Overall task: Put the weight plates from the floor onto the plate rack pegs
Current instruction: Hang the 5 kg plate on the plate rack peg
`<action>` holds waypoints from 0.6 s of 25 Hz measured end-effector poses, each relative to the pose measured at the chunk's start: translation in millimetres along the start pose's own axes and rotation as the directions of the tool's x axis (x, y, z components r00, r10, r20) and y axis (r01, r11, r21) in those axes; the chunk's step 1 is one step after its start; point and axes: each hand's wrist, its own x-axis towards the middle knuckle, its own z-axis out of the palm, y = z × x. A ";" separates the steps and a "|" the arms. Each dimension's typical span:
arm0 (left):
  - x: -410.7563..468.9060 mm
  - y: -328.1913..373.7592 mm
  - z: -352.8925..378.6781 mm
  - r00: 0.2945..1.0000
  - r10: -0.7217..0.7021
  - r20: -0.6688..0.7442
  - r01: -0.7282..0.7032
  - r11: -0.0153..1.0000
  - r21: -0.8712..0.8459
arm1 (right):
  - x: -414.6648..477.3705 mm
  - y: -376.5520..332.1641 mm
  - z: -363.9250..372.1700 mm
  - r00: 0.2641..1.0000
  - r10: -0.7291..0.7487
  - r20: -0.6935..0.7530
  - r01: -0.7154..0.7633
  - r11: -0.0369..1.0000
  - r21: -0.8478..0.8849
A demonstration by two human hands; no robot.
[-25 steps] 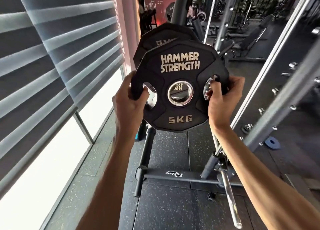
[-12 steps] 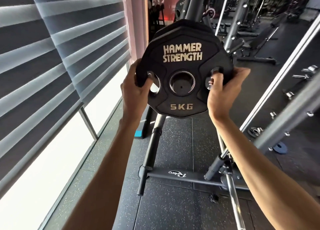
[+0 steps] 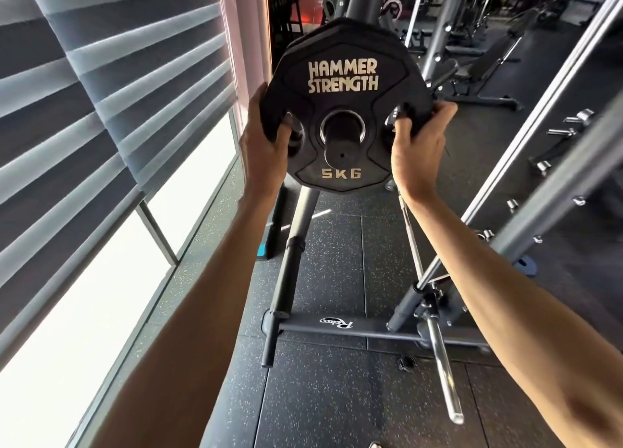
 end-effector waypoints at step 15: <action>-258.3 -50.8 116.5 0.445 -0.698 0.561 0.416 0.716 0.561 | -160.3 136.8 -160.4 0.625 0.702 0.340 -0.275 0.606 -0.746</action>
